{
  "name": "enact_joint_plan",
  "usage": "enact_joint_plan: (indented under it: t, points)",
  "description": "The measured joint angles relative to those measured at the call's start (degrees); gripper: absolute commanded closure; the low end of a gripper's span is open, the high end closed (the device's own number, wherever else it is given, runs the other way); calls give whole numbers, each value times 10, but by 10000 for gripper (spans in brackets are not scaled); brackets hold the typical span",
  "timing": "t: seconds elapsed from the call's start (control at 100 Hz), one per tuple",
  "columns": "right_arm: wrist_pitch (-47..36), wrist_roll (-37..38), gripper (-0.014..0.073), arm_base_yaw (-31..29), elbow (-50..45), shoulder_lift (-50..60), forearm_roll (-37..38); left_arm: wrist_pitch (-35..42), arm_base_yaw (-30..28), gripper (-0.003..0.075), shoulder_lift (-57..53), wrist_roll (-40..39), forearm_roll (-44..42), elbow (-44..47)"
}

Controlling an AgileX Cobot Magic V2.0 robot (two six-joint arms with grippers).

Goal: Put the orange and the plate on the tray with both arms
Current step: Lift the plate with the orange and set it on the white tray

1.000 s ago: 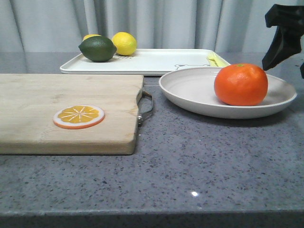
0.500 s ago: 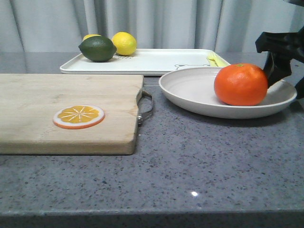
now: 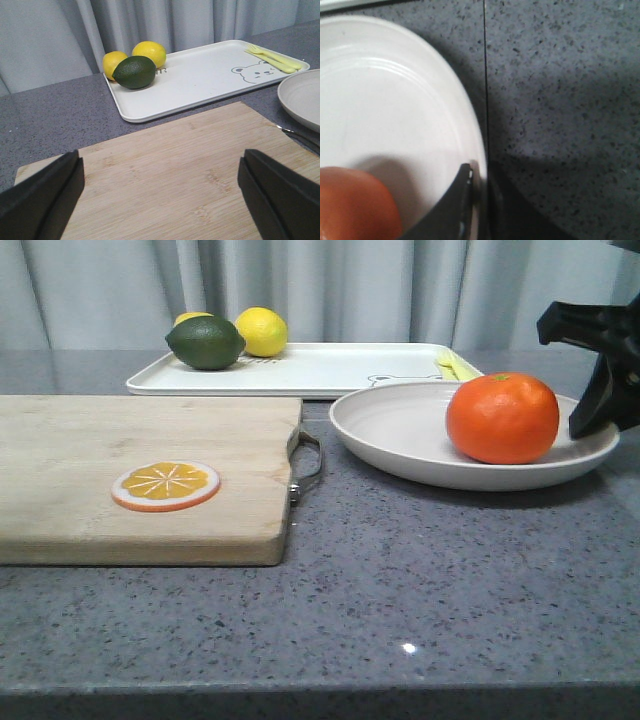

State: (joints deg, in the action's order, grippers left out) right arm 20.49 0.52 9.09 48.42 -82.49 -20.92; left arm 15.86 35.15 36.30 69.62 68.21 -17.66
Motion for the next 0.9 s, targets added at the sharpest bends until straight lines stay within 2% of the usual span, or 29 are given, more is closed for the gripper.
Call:
enact_joint_plan:
  t: [0.06,0.22,0.4,0.53,0.7,0.9]
  points:
    - [-4,4,665,0,2,0,-12,0,0,123,0,0,0,0]
    - [-2,4,660,0,3,0,-31,0,0,123,0,0,0,0]
    - [52,2,660,0,37,9,-45,0,0,123,0,0,0,0]
    - [96,0,660,0,103,13,-61,0,0,123,0,0,0,0]
    - [112,-1,660,0,201,8,-75,0,0,123,0,0,0,0]
    - [141,-1,660,0,330,-83,-89,0,0,123,0,0,0,0]
